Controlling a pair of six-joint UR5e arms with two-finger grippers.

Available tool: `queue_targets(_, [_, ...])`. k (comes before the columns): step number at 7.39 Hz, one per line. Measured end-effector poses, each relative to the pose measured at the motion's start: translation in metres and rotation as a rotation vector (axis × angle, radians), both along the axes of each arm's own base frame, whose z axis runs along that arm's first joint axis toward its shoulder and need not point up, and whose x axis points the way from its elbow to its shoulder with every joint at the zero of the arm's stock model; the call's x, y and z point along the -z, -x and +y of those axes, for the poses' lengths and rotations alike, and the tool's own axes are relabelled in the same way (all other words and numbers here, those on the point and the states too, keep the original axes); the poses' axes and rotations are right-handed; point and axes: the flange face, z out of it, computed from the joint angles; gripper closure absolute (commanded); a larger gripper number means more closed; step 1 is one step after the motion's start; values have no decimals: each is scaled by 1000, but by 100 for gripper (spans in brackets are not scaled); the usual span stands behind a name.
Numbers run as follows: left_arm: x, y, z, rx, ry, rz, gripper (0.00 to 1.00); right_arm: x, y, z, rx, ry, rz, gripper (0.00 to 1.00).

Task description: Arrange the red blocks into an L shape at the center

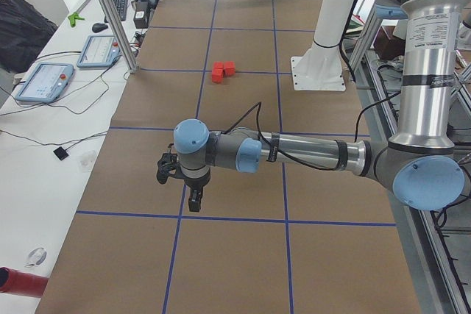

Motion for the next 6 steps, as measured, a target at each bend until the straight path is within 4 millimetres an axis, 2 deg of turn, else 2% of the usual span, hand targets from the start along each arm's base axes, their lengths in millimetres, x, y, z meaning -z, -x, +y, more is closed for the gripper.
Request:
queue_targets(3, [-7, 15, 8, -69, -65, -24, 0, 2, 0, -1, 0, -3, -1, 1])
queue_targets(6, [-12, 17, 10, -80, -63, -26, 0, 2, 0, -1, -1, -3, -2, 1])
